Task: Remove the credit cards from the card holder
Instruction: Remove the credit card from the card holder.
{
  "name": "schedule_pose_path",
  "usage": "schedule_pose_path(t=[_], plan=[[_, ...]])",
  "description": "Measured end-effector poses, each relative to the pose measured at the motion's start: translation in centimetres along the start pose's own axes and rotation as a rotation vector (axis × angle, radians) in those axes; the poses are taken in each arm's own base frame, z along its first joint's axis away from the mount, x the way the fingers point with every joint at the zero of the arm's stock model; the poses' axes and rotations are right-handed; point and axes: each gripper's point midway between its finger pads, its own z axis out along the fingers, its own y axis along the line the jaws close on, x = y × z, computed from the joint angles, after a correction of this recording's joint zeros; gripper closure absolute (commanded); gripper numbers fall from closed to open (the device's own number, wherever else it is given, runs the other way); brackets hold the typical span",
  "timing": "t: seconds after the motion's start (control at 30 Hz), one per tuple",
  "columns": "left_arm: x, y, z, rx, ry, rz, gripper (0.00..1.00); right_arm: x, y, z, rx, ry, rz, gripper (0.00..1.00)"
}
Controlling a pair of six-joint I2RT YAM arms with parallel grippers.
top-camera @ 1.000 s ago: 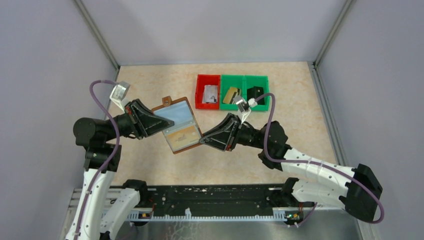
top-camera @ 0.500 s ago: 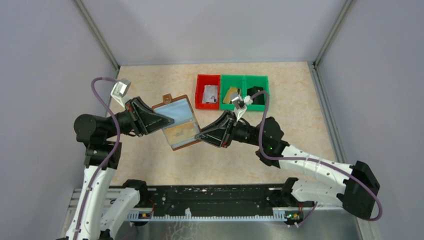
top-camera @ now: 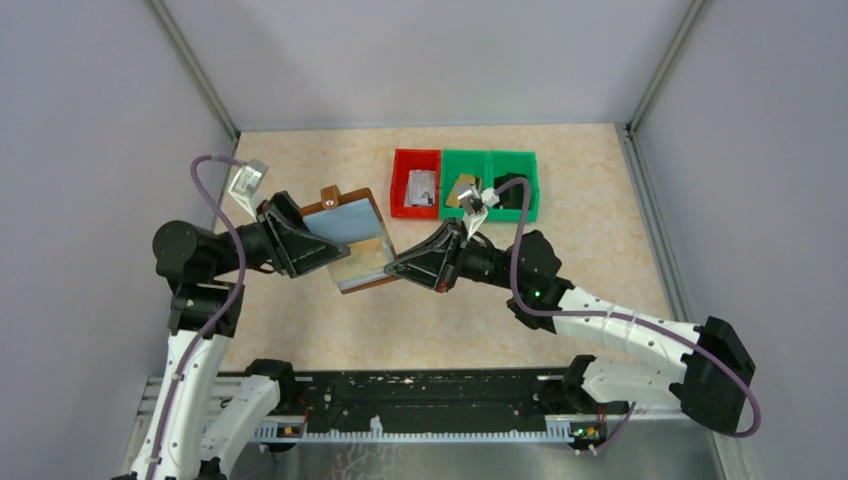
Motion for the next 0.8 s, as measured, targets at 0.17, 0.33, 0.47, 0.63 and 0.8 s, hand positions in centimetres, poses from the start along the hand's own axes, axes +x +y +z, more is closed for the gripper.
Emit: schedule_pose_path(t=[0.17, 0.33, 0.47, 0.63, 0.8], plan=[[1.1, 0.7, -0.2, -0.012, 0.053, 0.059, 0.19, -0.3, -0.6, 0.1, 0.032, -0.021, 0.004, 1.0], [2.6, 0.7, -0.8, 0.003, 0.096, 0.135, 0.4, -0.5, -0.8, 0.1, 0.043, -0.029, 0.006, 1.0], [3.3, 0.5, -1.1, 0.009, 0.108, 0.171, 0.69, -0.5, -0.6, 0.1, 0.037, -0.029, 0.016, 1.0], [3.1, 1.3, -0.9, -0.003, 0.113, 0.124, 0.89, -0.6, -0.2, 0.2, 0.016, -0.031, 0.018, 0.84], [2.9, 1.0, -0.7, 0.007, 0.105, 0.053, 0.93, -1.1, 0.3, 0.2, -0.009, -0.049, 0.007, 0.68]])
